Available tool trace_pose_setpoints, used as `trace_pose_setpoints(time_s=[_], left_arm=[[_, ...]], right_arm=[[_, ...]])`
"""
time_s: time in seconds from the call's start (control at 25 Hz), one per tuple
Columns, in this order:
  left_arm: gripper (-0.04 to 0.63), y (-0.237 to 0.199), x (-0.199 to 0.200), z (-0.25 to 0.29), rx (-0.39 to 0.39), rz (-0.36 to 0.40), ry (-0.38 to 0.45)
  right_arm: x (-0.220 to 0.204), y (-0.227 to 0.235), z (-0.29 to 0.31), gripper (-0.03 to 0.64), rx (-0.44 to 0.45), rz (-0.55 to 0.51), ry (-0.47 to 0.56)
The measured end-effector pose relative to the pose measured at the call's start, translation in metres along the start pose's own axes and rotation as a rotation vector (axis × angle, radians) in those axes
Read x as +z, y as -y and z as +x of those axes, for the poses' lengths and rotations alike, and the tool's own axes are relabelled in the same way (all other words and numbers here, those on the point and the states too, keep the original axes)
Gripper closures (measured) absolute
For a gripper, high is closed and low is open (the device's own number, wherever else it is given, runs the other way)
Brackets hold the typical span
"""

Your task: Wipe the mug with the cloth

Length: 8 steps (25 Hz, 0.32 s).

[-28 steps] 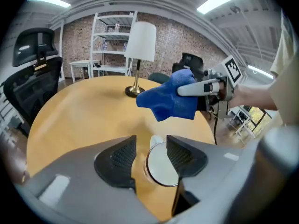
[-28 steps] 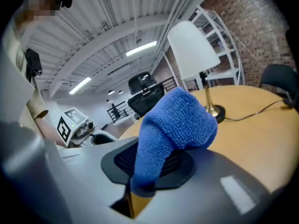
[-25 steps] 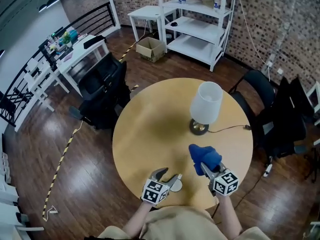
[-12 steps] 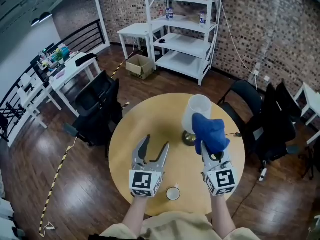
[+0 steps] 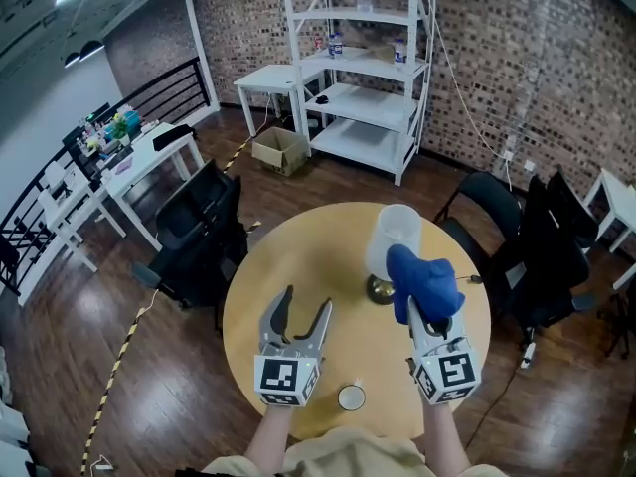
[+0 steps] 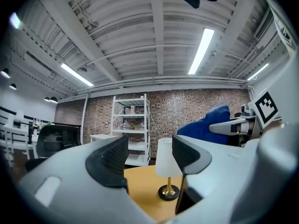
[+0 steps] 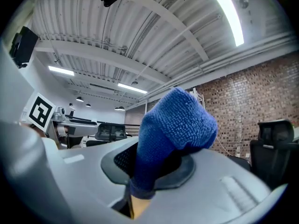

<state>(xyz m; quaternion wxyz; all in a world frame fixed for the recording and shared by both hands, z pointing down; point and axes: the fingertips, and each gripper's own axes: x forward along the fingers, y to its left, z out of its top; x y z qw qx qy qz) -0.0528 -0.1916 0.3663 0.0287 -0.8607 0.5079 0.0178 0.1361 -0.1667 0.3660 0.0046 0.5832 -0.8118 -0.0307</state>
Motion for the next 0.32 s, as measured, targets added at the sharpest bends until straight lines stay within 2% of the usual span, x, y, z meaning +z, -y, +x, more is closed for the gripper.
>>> trace_pose_setpoints(time_s=[0.32], left_arm=[[0.322,-0.005,0.004,-0.002,0.007,0.007,0.006]], right_arm=[[0.007,-0.010,0.000,0.543,0.009,-0.010,0.015]])
